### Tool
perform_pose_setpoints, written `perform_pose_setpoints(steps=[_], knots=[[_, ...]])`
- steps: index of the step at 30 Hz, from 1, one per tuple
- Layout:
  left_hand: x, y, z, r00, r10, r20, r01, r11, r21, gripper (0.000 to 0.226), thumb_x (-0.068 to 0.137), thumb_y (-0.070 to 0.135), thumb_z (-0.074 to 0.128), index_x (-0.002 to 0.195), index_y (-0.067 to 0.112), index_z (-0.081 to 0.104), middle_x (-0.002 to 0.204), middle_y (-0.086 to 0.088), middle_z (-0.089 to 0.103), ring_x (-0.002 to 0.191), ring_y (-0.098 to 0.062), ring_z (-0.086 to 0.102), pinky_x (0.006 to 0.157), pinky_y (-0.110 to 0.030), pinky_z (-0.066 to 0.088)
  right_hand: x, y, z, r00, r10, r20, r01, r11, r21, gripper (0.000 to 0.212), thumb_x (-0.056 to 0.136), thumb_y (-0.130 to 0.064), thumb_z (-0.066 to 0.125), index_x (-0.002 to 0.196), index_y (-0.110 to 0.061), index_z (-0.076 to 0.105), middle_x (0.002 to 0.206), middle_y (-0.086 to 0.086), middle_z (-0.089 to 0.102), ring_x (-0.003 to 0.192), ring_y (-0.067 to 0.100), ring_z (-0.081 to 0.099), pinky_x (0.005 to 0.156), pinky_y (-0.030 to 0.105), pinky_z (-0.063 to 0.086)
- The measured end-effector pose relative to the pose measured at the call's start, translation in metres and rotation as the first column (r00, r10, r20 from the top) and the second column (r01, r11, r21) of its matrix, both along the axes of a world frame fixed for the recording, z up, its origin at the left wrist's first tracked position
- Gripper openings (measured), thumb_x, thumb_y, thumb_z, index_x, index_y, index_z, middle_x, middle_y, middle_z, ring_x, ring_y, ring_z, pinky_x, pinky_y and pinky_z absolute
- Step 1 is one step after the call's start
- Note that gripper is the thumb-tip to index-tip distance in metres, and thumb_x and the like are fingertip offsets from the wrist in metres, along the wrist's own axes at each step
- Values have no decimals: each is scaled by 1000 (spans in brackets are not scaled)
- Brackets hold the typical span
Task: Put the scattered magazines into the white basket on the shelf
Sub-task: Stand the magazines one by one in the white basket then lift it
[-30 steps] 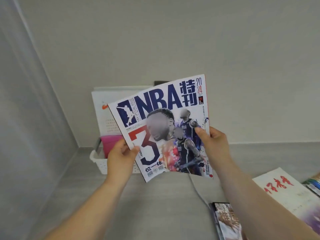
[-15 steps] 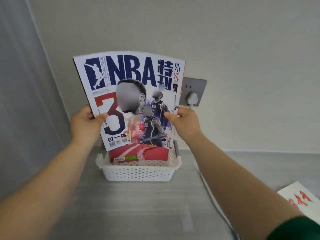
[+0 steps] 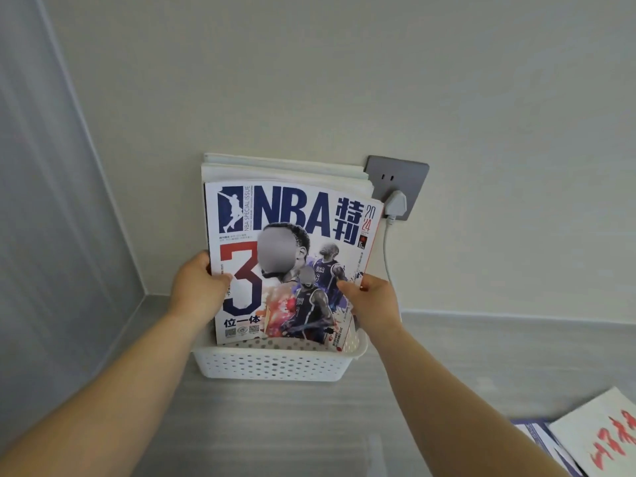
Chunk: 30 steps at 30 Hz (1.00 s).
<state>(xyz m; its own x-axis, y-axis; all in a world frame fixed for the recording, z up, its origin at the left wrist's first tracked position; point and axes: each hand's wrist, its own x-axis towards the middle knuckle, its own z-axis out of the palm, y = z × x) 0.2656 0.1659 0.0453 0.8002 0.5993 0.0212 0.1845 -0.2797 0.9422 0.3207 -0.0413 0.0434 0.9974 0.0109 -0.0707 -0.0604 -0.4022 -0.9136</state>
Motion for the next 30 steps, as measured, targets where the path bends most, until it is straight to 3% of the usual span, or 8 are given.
perform_pose_setpoints(steps=[4, 6, 8, 12, 16, 21, 25, 30], knots=[[3, -2, -7, 959, 210, 188, -233, 966, 111, 45, 75, 0, 60, 117, 6, 45, 121, -19, 50, 107, -31, 49, 90, -38, 40, 2, 3, 4, 998, 23, 62, -23, 1000, -7, 5, 85, -14, 55, 82, -17, 58, 81, 1, 65, 67, 12, 60, 55, 20, 46], [5, -1, -8, 963, 179, 203, -176, 984, -34, 64, 75, 3, 61, 131, 13, 32, 133, -12, 43, 120, -26, 42, 100, -40, 35, 5, 6, 4, 995, -16, 98, 16, 1000, 5, 32, 84, -13, 55, 116, -15, 50, 116, 7, 59, 99, 22, 59, 83, 34, 51], [8, -2, -6, 975, 95, 199, -40, 964, -265, 65, 78, 1, 55, 133, 21, 26, 133, -6, 46, 118, -23, 47, 94, -39, 42, 8, 8, 6, 994, -49, 93, 44, 998, 52, 53, 83, -11, 56, 131, -16, 35, 132, 5, 47, 116, 23, 50, 96, 40, 45], [19, -1, -7, 983, 26, 184, 46, 926, -374, 58, 73, -9, 42, 124, 19, 34, 86, 4, 57, 79, -14, 55, 59, -27, 42, 13, 14, 10, 998, 14, 61, -27, 977, 209, 38, 80, 2, 52, 104, -26, 44, 113, 5, 57, 83, 9, 57, 62, 14, 48], [27, -2, -11, 981, 49, 188, 24, 930, -368, 65, 68, -15, 37, 123, 20, 33, 83, 6, 53, 81, -14, 52, 59, -26, 41, 16, 25, 4, 993, -46, 109, 17, 968, 250, 46, 77, 9, 44, 115, -17, 45, 116, 9, 56, 89, 16, 56, 71, 21, 49], [24, 6, -18, 973, 14, 229, 69, 934, -350, 64, 66, -16, 35, 111, 29, 35, 87, 9, 56, 83, -9, 54, 60, -27, 42, 11, 41, -6, 981, -78, 175, 17, 946, 322, 63, 74, 13, 42, 126, -21, 34, 93, -15, 54, 79, -6, 51, 48, -4, 39], [29, 12, -19, 976, -17, 217, 90, 940, -330, 64, 68, -16, 37, 115, 27, 36, 88, 11, 55, 84, -8, 53, 61, -25, 41, 14, 44, -4, 982, -64, 180, 4, 948, 317, 64, 74, 12, 44, 128, -20, 30, 101, -11, 51, 85, 0, 53, 59, 0, 43], [31, 11, -17, 978, -43, 205, 98, 959, -267, 60, 72, -14, 42, 115, 27, 34, 87, 12, 55, 82, -6, 52, 60, -24, 41, 24, 37, 5, 991, -38, 127, 6, 970, 241, 54, 77, 9, 48, 124, -15, 35, 117, 3, 51, 100, 17, 51, 89, 29, 44]])
